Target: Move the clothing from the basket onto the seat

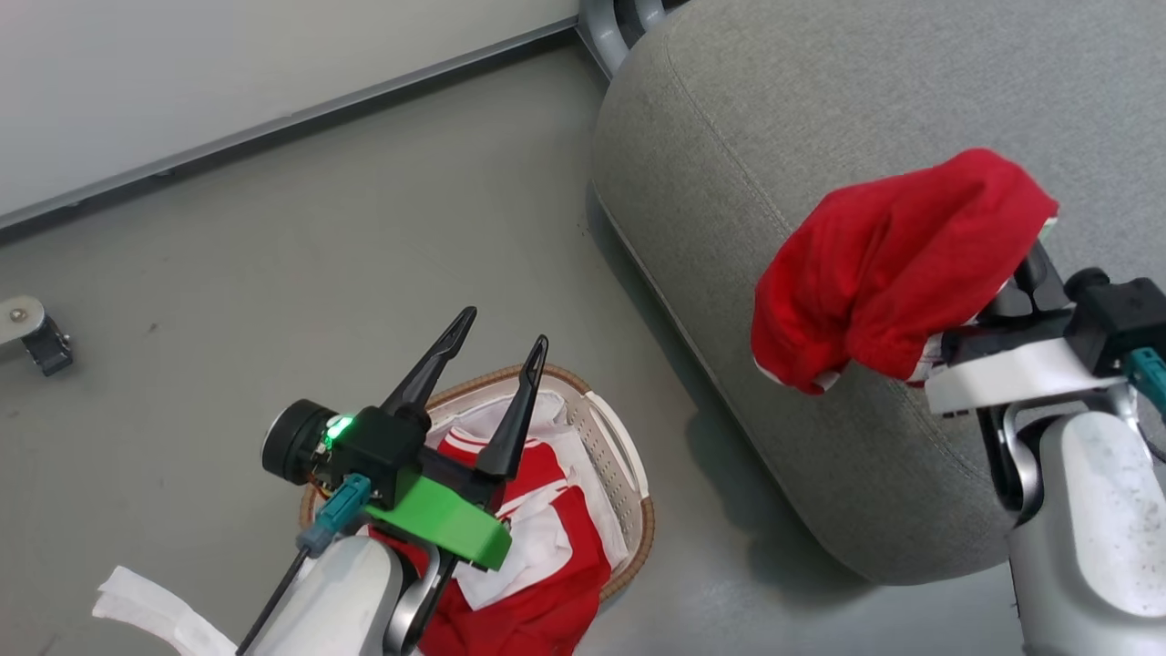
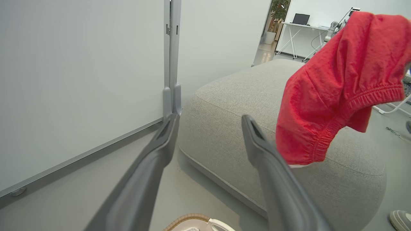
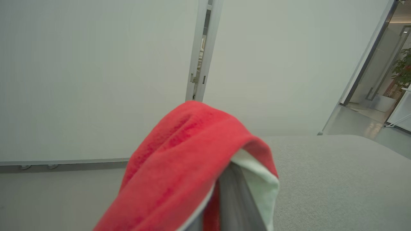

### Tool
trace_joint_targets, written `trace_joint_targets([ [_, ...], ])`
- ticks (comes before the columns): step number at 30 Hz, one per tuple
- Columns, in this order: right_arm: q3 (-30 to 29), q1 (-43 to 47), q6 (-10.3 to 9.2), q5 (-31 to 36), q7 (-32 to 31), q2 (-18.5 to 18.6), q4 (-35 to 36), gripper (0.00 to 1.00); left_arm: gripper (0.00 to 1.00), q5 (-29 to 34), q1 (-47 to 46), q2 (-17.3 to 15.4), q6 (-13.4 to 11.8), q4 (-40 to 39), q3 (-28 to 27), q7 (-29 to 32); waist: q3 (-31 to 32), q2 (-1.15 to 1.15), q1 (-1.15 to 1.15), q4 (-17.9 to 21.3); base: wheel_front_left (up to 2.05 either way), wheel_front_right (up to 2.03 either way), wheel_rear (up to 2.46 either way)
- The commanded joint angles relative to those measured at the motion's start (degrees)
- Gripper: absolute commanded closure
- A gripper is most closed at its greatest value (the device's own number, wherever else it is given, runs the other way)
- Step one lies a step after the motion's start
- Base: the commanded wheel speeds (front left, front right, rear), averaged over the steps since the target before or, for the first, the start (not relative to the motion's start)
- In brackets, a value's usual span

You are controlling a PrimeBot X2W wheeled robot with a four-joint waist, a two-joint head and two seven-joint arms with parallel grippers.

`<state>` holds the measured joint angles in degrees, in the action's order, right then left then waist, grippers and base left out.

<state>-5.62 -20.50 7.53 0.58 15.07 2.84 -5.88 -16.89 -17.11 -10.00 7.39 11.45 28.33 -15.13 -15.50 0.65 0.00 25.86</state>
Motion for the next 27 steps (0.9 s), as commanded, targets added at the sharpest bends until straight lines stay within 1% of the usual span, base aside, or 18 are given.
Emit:
trace_joint_targets([
  [1, -0.6, -1.9, -0.08, 0.6, 0.2, 0.1, -0.2, 1.0, 0.0, 0.6, -1.1, -0.6, 0.2, -0.3, 0.0, 0.0, -2.1, -0.65, 0.0, -0.5, 0.0, 0.0, 0.0],
  [5, -3.5, -8.0, -0.08, 2.5, 0.2, 0.1, -1.5, 1.0, 0.0, 0.5, -2.5, -0.6, 0.2, -1.4, 0.5, 0.0, -4.7, -0.65, 0.0, -2.9, 0.0, 0.0, 0.0],
  [7, -5.2, -12.4, -0.08, 5.0, 0.2, 0.1, -2.2, 1.0, 0.0, 0.7, -3.2, -0.9, 0.2, -1.8, 0.6, 0.0, -6.3, -0.65, 0.0, -4.4, 0.0, 0.0, 0.0],
  [9, -7.9, -17.1, -0.09, 7.3, 0.2, 0.2, -3.0, 1.0, 0.0, 0.9, -4.1, -1.2, 0.1, -2.2, 0.9, 0.0, -8.0, -0.65, 0.0, -6.1, 0.0, 0.0, 0.0],
  [12, -13.8, -24.5, -0.08, 11.1, 0.1, 0.2, -5.0, 1.0, 0.0, 1.2, -5.4, -1.3, 0.2, -2.6, 1.7, 0.0, -10.6, -0.65, 0.0, -9.2, 0.0, 0.0, 0.0],
  [14, -17.2, -29.1, -0.08, 13.0, 0.1, 1.9, -7.1, 1.0, 0.0, 1.4, -6.1, -1.2, 0.2, -3.0, 1.9, 0.0, -12.2, -0.65, 0.0, -11.1, 0.0, 0.0, 0.0],
  [16, -19.7, -33.1, -0.08, 14.9, 0.1, 4.6, -10.1, 1.0, 0.0, 1.6, -6.7, -1.2, 0.2, -3.4, 2.1, 0.0, -13.7, -0.65, 0.0, -13.1, 0.0, 0.0, 0.0],
  [21, -24.8, -40.8, -0.09, 17.3, -0.6, 13.9, -19.9, 1.0, 0.0, 1.6, -7.7, -1.1, 0.2, -4.4, 2.4, 0.0, -17.9, -0.65, 0.0, -17.7, 0.0, 0.0, 0.0],
  [23, -25.9, -42.2, -0.08, 18.7, -1.9, 17.1, -23.0, 1.0, 0.0, 2.0, -8.0, -1.1, 0.2, -5.0, 2.3, 0.0, -19.5, -0.65, 0.0, -19.0, 0.0, 0.0, 0.0],
  [27, -26.6, -42.9, -0.08, 20.3, -5.7, 20.8, -28.5, 1.0, 0.0, 2.4, -8.2, -1.4, 0.2, -5.9, 1.6, 0.0, -22.9, -0.65, 0.0, -20.7, 0.0, 0.0, 0.0],
])
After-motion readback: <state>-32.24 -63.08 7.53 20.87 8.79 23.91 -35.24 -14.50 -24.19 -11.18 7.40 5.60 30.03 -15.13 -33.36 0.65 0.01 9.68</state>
